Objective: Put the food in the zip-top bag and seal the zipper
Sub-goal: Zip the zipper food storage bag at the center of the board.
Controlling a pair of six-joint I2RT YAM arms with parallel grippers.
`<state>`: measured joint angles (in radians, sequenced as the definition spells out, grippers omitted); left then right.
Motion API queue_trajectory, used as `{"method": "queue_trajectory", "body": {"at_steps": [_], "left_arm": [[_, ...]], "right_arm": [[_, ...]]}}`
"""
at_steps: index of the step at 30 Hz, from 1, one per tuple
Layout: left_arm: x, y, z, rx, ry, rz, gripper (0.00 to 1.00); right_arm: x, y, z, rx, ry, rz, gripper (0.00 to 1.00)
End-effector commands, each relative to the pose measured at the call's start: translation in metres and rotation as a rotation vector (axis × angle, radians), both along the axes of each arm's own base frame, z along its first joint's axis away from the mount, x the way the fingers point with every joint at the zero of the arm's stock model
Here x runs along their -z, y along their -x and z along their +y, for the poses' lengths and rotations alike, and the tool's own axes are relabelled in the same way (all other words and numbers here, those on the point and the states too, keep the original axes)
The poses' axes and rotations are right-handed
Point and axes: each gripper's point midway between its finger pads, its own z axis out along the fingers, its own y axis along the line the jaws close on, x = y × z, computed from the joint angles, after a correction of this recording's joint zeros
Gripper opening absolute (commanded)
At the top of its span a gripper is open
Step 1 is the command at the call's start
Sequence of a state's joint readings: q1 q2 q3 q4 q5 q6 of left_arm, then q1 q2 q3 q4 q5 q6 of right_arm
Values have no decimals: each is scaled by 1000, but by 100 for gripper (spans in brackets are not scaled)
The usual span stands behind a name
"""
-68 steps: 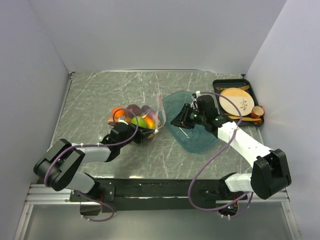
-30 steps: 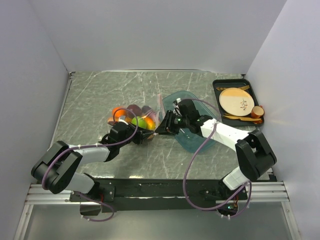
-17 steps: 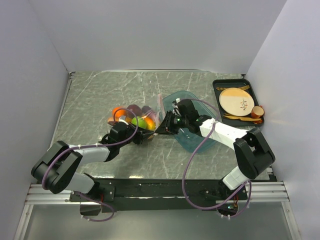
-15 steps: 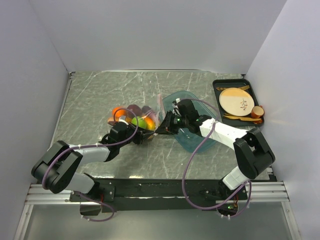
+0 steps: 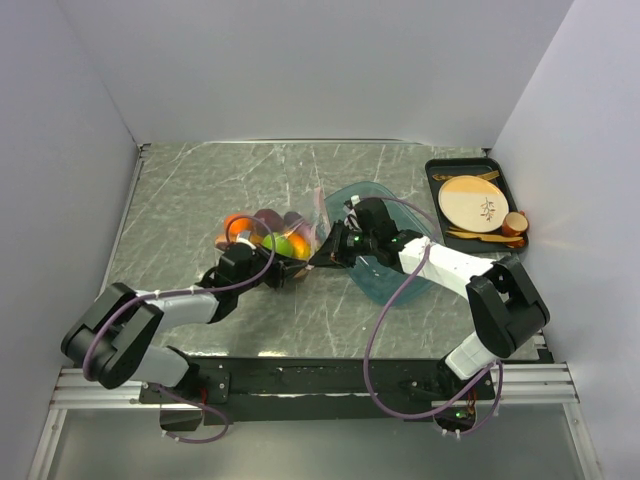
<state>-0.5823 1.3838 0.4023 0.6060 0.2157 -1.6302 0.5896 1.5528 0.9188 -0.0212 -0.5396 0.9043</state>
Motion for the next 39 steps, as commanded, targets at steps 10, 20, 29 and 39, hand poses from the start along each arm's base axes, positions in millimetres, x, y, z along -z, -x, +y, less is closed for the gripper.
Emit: {"method": "queue_trajectory", "body": {"at_steps": [10,20,29,39], "left_arm": [[5,18,12,46,0,2,1],[1,17,9,74,-9,-29,1],[11,27,16,70,-18,2,1],[12,29,21,64,-37,-2,1]], "right_arm": [[-43,-27,5,44,-83,-123,6],[-45,-28,5,42,-99,-120,6],[-53,-43,1,63,-110,-136,8],[-52,-47,-4,68,-103,-142,8]]}}
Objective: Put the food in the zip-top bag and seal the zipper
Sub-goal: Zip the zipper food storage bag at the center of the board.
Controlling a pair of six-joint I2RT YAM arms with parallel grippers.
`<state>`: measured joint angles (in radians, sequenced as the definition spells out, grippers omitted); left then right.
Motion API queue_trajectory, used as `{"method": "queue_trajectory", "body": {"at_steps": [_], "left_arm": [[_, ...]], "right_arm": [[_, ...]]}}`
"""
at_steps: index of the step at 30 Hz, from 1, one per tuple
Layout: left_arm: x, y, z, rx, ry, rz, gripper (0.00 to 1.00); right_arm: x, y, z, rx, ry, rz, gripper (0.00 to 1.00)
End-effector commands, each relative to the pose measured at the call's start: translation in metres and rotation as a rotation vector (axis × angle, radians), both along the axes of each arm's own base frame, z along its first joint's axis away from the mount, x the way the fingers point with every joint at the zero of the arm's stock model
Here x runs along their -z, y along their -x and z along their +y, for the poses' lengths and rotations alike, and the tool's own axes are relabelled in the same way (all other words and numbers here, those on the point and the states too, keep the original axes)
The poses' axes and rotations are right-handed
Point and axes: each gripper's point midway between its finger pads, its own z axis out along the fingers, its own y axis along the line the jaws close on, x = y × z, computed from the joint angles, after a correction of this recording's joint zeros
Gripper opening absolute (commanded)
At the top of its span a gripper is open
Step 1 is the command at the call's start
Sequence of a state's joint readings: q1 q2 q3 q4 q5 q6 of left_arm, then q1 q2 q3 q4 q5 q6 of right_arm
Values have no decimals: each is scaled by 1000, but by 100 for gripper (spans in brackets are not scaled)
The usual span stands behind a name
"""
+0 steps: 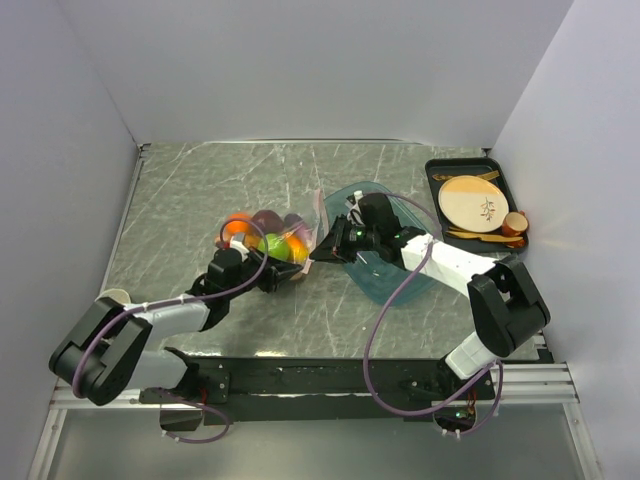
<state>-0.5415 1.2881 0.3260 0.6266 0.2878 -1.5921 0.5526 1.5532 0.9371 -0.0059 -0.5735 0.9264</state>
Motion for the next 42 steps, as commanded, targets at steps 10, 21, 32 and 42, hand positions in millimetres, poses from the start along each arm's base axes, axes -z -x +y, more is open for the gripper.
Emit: {"method": "queue_trajectory", "body": {"at_steps": [10,21,32,42], "left_arm": [[19,20,28,-26,-165,12,1],[21,28,47,-68,-203,10,1],[26,26,53,-77,-204,18,1],[25,25,65,-73,-303,9,1]], "right_arm": [[-41,-46,-10,62,-26,-158,9],[-47,-58,-14,72,-28,-181,9],[-43,-63,-20,66,12,-176,10],[-40,-73,-23,72,17,-171,10]]}}
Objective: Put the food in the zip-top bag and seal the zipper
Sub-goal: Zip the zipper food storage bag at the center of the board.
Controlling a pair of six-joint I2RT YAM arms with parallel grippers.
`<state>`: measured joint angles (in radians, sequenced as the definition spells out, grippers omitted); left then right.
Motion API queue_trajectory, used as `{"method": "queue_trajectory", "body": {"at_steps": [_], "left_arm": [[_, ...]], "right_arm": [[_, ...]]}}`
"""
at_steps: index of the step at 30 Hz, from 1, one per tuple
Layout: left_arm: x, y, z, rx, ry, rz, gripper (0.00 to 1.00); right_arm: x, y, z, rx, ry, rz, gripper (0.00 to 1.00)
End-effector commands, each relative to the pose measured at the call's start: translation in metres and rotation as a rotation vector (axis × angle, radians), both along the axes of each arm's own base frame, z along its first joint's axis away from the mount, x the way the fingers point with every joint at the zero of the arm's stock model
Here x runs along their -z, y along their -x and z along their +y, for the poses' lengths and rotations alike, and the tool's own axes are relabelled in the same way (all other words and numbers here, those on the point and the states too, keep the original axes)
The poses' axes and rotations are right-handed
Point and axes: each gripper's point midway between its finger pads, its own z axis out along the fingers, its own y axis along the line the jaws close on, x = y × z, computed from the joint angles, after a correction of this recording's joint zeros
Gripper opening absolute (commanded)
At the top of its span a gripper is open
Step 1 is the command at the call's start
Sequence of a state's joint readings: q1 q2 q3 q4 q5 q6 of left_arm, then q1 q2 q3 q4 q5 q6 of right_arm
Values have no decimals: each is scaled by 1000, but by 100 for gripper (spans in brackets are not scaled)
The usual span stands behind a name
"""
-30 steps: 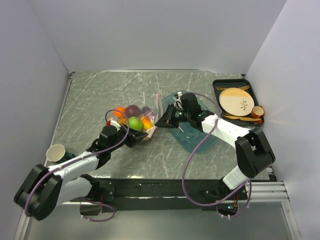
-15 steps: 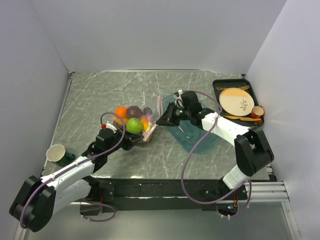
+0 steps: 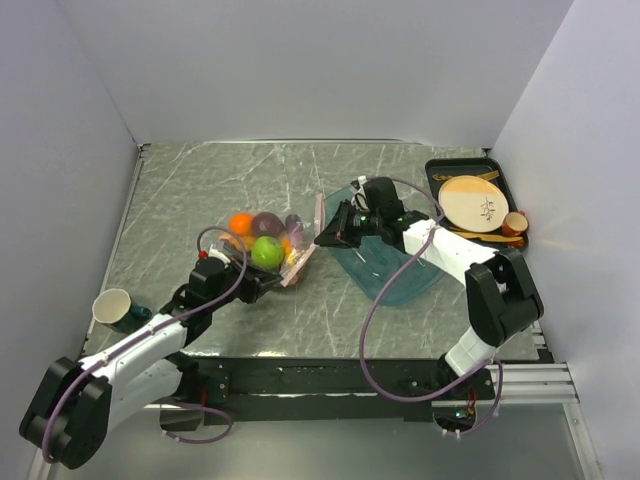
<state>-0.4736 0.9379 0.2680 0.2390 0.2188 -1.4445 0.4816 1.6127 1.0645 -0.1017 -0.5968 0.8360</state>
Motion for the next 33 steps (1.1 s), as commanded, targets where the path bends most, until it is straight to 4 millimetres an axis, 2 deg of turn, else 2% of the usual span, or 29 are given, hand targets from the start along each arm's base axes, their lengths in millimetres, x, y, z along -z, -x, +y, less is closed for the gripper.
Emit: {"method": "queue_trajectory", "body": {"at_steps": [1,11,27,33], "left_arm": [[13,4,15,-4,-137,23,1],[23,12,20,-8,-103,56,1],[32,13,29,-24,-94,84,1],[37,15,32,-30,-93,97,1]], "right_arm": [[-32,-41,-10,60,-14,-136,10],[-31,-57,-18,82,4,-143,10],[-32,-76,-39,125,26,-156,10],[-36,-90,-46,140,36,-171,10]]}}
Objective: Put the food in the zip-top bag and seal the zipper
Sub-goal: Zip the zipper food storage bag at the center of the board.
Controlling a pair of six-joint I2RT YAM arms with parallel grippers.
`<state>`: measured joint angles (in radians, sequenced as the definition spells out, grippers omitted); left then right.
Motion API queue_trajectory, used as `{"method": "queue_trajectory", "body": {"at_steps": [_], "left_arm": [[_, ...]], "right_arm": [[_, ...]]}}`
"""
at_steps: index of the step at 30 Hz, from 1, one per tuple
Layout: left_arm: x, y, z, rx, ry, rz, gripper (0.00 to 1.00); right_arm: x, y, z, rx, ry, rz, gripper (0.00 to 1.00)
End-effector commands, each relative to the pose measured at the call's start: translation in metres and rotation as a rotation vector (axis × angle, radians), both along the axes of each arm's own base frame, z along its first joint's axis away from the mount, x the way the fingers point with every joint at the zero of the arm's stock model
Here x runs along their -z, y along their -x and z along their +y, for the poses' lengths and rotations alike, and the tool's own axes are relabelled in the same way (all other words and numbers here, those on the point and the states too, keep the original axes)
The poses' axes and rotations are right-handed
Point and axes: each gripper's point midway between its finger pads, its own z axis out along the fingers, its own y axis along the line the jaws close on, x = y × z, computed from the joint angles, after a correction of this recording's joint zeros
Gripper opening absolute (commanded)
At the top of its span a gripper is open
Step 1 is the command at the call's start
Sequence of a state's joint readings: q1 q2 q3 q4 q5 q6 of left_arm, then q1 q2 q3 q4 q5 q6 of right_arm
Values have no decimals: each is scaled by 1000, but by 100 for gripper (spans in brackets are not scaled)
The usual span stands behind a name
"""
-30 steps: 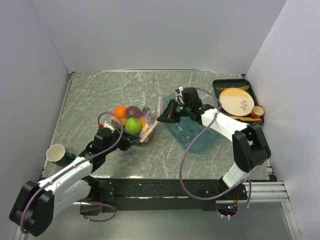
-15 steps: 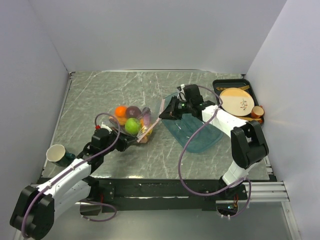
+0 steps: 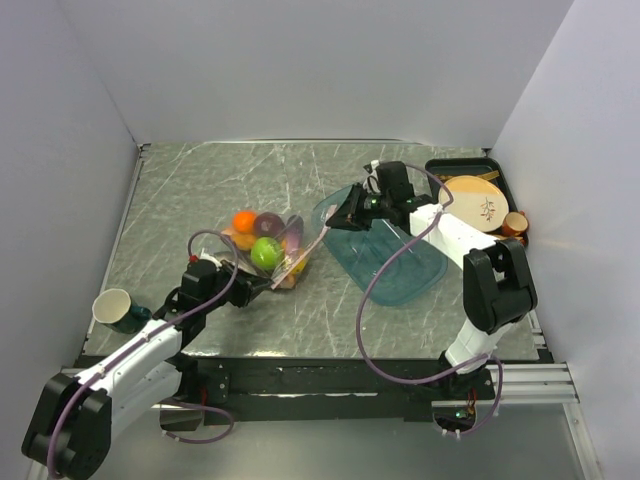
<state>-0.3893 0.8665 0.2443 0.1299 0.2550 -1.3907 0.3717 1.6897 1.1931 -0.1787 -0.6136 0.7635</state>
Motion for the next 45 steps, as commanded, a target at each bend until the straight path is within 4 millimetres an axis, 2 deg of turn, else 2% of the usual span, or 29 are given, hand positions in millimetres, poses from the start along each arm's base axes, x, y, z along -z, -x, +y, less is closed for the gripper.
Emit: {"method": "queue_trajectory", "body": {"at_steps": [1,10,16,24,28,31,32,33,34,35,37,38,40,41,42,43,44,45], "left_arm": [[22,10,8,-1,-41,62,1],[29,11,10,-1,-38,81,1],[27,6,9,6,-47,70,1],[34,11,12,3,-52,86,1],[30,8,13,-7,-50,75,1],[20,2,12,-1,-51,35,1],[11,-2,10,8,-54,6,1],[6,-5,9,14,-61,-11,4],[2,-6,9,28,-83,-35,11],[-8,-11,11,18,-104,-54,30],[-16,-16,16,20,-154,-95,37],[-28,-17,17,17,-169,-119,45],[-39,-21,24,-3,-212,-162,53],[-55,-24,26,-19,-216,-202,67],[-57,-25,32,-40,-245,-203,73],[-62,-27,36,-48,-276,-220,79],[-80,-31,38,-63,-283,-262,87],[-86,-33,41,-67,-303,-274,90]], "right_arm": [[-30,-45,-18,83,16,-145,10],[-27,-66,-25,125,46,-160,10],[-24,-68,-22,119,36,-153,10],[-21,-77,-25,118,65,-158,11],[-19,-76,-18,84,34,-144,12],[-16,-71,-14,54,23,-134,17],[-16,-70,-14,43,20,-148,19],[-20,-69,-14,39,17,-161,21],[-22,-68,-16,45,22,-167,25],[-23,-68,-18,42,37,-182,29],[-31,-70,-26,73,72,-215,42],[-32,-71,-31,81,90,-223,46],[-39,-73,-41,119,117,-246,49],[-40,-73,-45,129,127,-251,50],[-48,-72,-50,144,128,-268,54],[-46,-73,-59,173,145,-267,54],[-47,-73,-65,190,157,-267,55],[-55,-72,-71,213,162,-290,55]]}}
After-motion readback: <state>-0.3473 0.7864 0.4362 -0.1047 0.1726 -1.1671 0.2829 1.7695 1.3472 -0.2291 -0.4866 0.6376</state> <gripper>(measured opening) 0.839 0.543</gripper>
